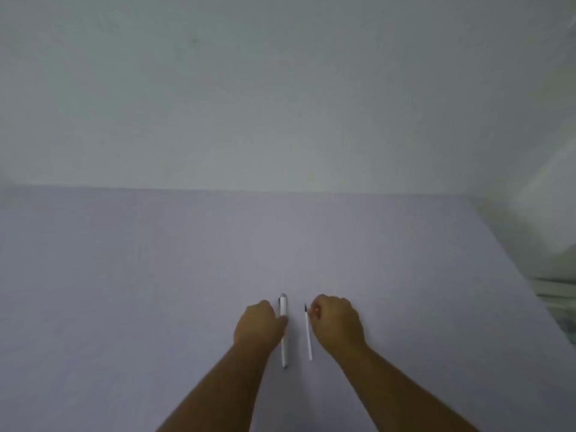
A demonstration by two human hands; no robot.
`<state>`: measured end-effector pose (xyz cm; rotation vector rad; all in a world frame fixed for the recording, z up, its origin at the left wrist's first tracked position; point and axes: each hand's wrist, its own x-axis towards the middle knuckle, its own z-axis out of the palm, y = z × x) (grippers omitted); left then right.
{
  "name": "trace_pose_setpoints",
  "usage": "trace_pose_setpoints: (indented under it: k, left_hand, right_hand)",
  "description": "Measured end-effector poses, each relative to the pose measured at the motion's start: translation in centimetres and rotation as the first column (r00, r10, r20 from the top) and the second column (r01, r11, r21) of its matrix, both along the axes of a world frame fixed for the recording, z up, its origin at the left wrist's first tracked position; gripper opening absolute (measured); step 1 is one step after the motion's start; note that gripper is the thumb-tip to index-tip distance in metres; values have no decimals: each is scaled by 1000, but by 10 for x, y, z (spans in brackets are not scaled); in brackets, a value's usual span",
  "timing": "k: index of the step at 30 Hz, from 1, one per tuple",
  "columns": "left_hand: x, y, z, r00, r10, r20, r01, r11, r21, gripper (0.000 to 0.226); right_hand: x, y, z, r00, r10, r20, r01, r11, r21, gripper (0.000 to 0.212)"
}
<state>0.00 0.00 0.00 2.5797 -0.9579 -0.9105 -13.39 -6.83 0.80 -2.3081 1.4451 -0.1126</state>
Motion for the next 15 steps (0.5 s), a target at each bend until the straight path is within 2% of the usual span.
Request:
trace_pose_setpoints:
  k: [2, 5, 9, 12, 15]
  left_hand:
    - [-4, 0, -6, 999, 30, -32, -29, 999, 30, 35]
    - [-7, 1, -13, 994, 70, -80, -68, 997, 29, 24]
    - [-5, 1, -9, 988, 95, -123, -99, 995, -20, 19]
    - [-4, 5, -2, 985, 69, -155, -90, 988, -127, 20]
    - [-5, 10, 6, 980, 8, -199, -61, 964, -258, 14]
  right_hand:
    - [0, 0, -6, 1000, 0, -6, 0, 1000, 10, 25]
    - [0, 4, -12, 1000, 4, 2, -4, 1000, 28, 25]
    - [4, 4, -13, 995, 22, 95, -22, 1000, -1, 23]
    - [15, 5, -4, 973, -80, 218, 45, 986, 162, 21]
    - [26, 4, 6, 919, -264, 294, 136, 910, 392, 25]
